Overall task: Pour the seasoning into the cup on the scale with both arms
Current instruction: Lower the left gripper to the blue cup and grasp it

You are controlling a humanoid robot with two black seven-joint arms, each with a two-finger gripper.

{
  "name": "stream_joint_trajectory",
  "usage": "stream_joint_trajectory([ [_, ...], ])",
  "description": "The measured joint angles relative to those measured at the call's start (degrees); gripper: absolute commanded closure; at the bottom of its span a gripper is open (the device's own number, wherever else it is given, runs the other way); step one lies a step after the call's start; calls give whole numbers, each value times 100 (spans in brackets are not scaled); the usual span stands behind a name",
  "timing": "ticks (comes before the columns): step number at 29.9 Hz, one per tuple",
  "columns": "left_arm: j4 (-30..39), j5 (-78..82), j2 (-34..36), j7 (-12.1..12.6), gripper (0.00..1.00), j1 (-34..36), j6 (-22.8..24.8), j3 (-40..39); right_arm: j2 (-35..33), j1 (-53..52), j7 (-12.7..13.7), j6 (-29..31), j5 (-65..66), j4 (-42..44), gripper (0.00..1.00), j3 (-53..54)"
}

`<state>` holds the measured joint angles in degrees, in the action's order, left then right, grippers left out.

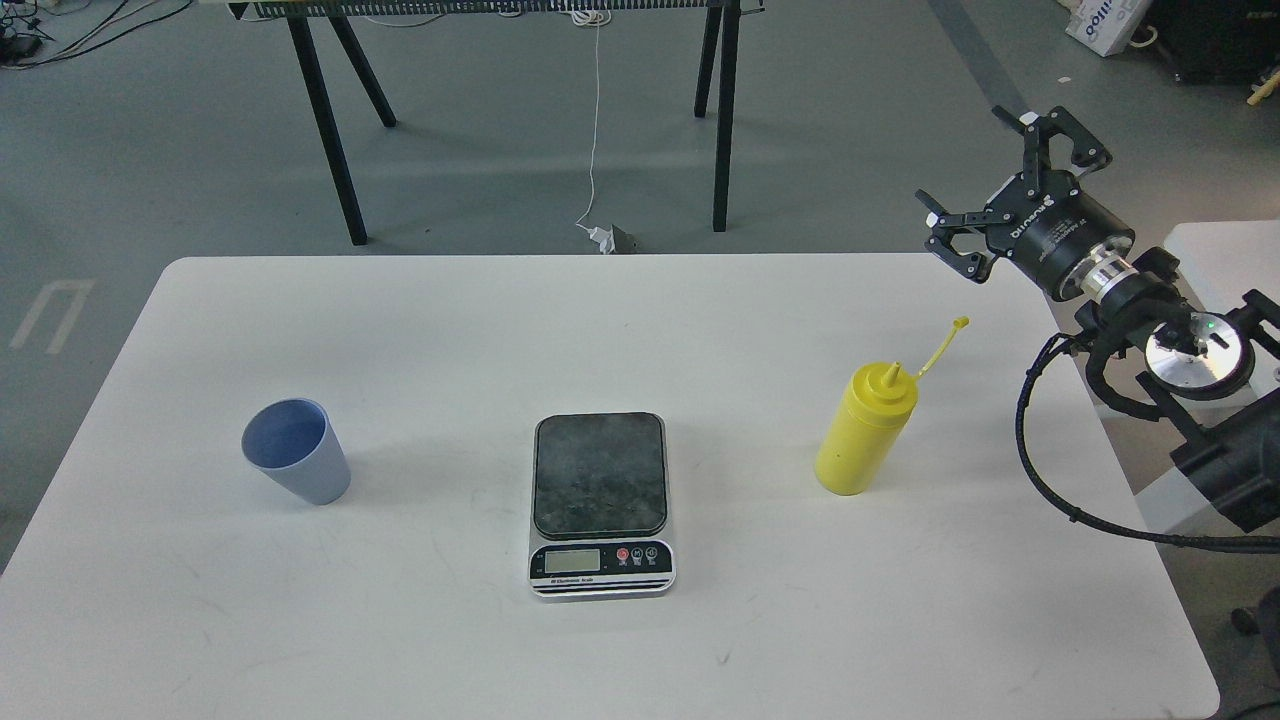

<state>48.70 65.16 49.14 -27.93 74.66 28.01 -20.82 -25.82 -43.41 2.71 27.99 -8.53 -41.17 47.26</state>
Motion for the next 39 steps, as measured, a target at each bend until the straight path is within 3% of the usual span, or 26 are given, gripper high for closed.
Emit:
stream_joint_trajectory([
  [6, 597, 791, 30, -7, 0, -58, -1, 1147, -33, -43, 65, 0, 0, 11, 1, -2],
  [11, 1051, 1892, 70, -10, 0, -73, -1, 1560, -34, -35, 69, 0, 7, 14, 1, -25],
  [22, 1087, 2586, 210, -9, 0, -110, -2, 2745, -45, 57, 62, 0, 9, 23, 1, -51],
  [39, 929, 2649, 336, -7, 1, -899, -2, 2942, -37, 77, 19, 1, 9, 83, 1, -60],
])
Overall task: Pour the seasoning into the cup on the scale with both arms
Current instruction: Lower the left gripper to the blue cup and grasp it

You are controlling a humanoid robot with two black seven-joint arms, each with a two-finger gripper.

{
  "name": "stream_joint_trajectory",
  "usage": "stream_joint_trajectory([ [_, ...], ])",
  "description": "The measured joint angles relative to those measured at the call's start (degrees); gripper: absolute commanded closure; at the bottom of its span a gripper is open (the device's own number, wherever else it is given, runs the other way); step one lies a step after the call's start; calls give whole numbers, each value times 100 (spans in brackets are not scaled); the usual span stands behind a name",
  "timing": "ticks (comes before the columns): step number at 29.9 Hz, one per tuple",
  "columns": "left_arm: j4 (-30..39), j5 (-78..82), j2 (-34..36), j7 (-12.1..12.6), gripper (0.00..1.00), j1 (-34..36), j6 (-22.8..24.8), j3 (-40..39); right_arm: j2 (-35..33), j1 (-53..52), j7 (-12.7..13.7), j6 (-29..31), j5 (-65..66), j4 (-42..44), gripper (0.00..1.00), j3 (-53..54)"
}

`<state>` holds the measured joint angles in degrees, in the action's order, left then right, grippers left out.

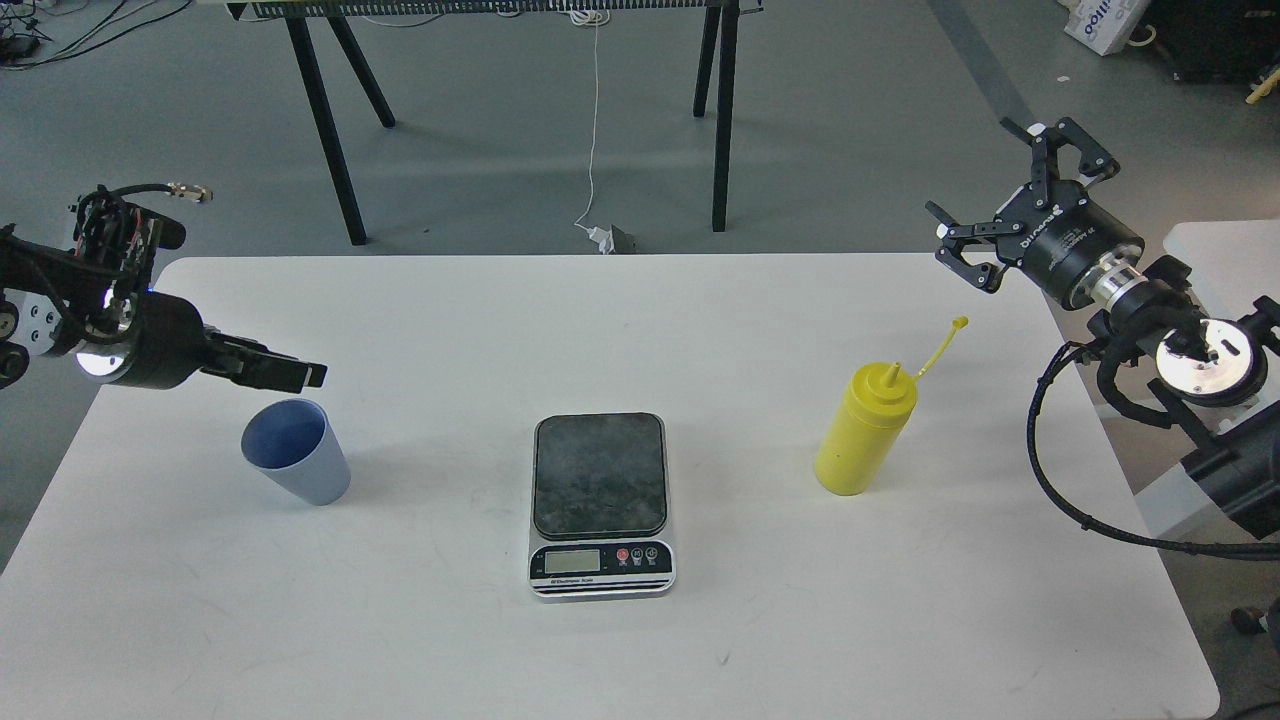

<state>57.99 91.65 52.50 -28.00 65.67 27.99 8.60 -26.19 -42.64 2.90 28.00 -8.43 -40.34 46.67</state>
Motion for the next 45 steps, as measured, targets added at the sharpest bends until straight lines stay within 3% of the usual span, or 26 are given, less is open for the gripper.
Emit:
stream_joint_trajectory([
  [17, -356, 97, -132, 0, 1, -486, 1, 2, 0, 123, -8, 0, 0, -56, 1, 1],
  [31, -935, 114, -653, 0, 5, -603, 1, 1, -15, 174, -9, 0, 0, -63, 1, 13],
  [45, -948, 400, -646, 0, 30, -801, 1, 11, -87, 230, -17, 0, 0, -62, 1, 35],
])
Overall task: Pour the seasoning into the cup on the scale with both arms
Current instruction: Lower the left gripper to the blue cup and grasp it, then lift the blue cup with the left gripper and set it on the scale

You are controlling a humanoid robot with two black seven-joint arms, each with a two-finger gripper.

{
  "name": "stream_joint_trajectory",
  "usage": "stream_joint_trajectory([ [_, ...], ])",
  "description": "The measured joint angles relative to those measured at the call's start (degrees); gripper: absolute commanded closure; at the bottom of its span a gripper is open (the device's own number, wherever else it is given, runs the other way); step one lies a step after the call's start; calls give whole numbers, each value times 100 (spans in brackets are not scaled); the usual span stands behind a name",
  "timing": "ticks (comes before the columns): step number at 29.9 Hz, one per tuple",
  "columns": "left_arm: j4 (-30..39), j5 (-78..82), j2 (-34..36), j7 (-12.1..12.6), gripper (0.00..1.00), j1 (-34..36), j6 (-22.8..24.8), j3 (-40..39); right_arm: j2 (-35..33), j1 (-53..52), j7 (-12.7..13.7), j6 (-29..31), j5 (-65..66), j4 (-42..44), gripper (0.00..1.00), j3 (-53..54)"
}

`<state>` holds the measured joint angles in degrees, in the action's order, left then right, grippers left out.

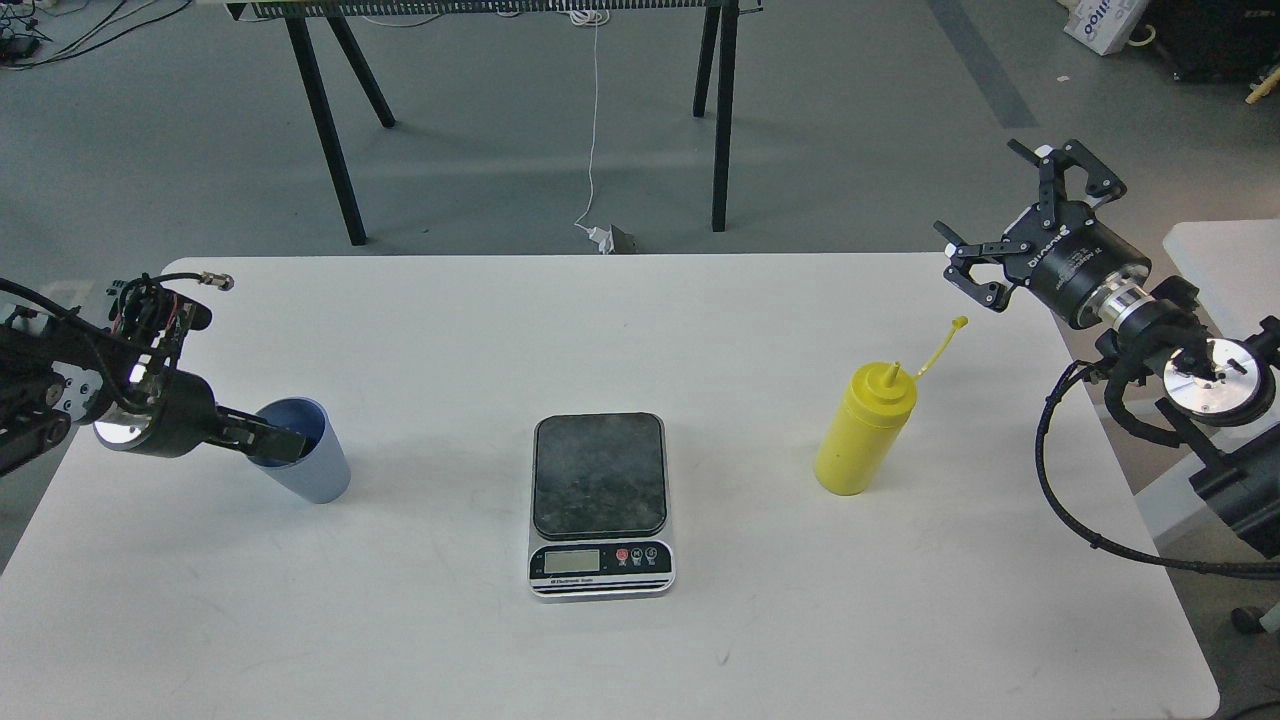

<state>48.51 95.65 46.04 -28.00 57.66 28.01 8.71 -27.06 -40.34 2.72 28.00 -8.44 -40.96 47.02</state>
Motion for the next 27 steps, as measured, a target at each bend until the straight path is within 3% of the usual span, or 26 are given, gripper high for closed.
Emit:
stream_joint_trajectory([
  [5, 0, 20, 26, 0, 34, -15, 0, 0, -1, 8, -4, 0, 0, 0, 1, 9],
  [9, 0, 18, 28, 0, 46, -15, 0, 0, -1, 16, -8, 0, 0, 1, 1, 9],
  [14, 8, -18, 20, 0, 52, 3, 0, -12, -1, 32, -9, 0, 0, 1, 1, 14],
  [16, 9, -38, 14, 0, 59, 18, 0, -17, -1, 47, -9, 0, 0, 1, 1, 16],
  [18, 14, -40, 12, 0, 74, 33, 0, -23, -1, 50, -9, 0, 0, 1, 1, 18],
  [23, 18, -38, 3, 0, 92, 58, 0, -22, -1, 69, -16, 0, 0, 1, 1, 18],
  [27, 18, -3, 3, 0, 100, 63, 0, -15, -1, 76, -17, 0, 0, 1, 1, 19],
])
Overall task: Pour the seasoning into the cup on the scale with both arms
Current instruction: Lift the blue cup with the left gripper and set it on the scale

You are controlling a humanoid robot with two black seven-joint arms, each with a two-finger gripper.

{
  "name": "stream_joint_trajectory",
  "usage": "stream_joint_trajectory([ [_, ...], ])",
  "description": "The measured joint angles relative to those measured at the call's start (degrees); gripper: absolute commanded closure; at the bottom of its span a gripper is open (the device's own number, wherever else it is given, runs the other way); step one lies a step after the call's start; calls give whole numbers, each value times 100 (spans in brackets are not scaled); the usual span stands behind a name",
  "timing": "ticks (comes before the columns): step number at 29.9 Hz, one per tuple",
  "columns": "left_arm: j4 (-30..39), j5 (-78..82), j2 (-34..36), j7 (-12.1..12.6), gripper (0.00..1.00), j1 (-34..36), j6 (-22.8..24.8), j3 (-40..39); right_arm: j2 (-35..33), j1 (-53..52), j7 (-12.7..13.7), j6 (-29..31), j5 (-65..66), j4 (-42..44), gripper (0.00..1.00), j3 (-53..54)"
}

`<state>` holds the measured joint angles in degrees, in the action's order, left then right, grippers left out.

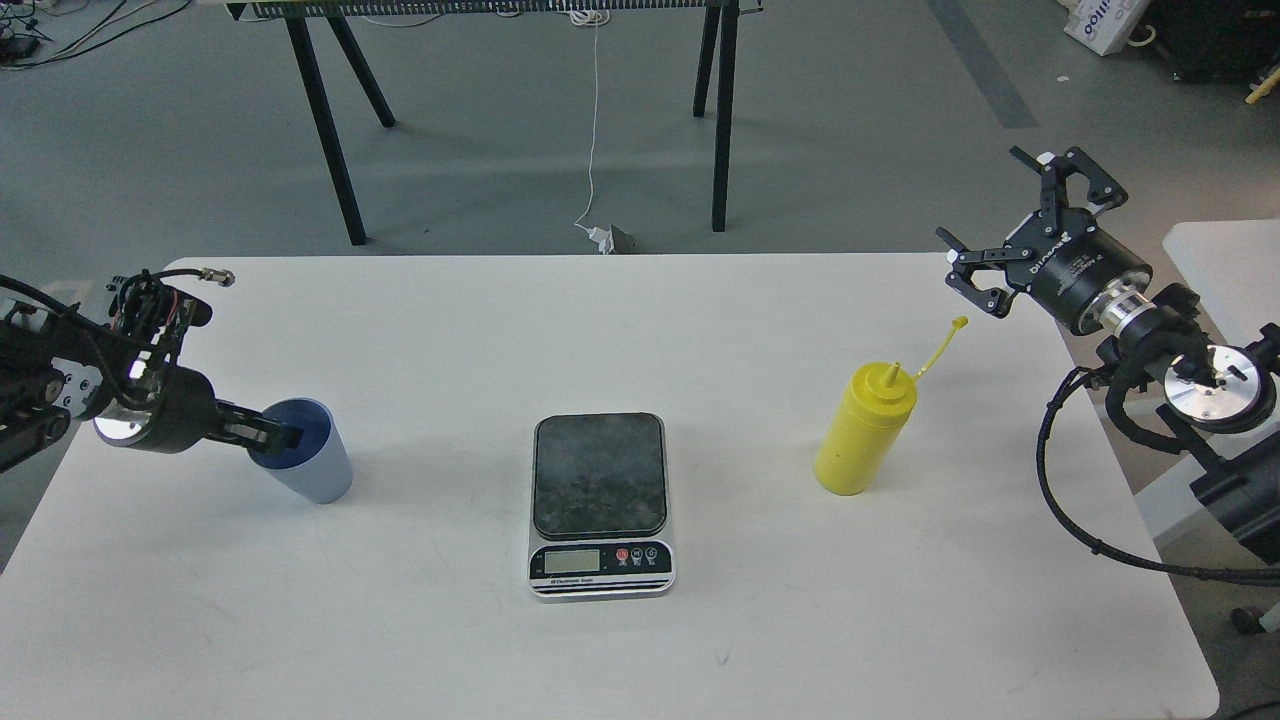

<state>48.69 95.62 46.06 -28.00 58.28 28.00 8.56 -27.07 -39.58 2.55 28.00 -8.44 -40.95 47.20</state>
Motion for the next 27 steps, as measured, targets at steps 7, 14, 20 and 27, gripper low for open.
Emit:
stream_joint_trajectory([
  [7, 0, -76, 24, 0, 100, 46, 0, -39, 8, 3, 0, 0, -1, 0, 1, 0],
  [14, 37, -478, 29, 1, 100, 763, 0, -152, 11, -1, 1, 0, -1, 15, 1, 0],
  [20, 483, -1870, -220, 1, 100, 1749, -4, -294, 62, -118, 7, 0, -1, 51, 1, 20],
  [27, 1105, -2524, -1423, 105, 100, 1924, -2, -249, 72, -300, 9, 0, -1, 68, 1, 44],
])
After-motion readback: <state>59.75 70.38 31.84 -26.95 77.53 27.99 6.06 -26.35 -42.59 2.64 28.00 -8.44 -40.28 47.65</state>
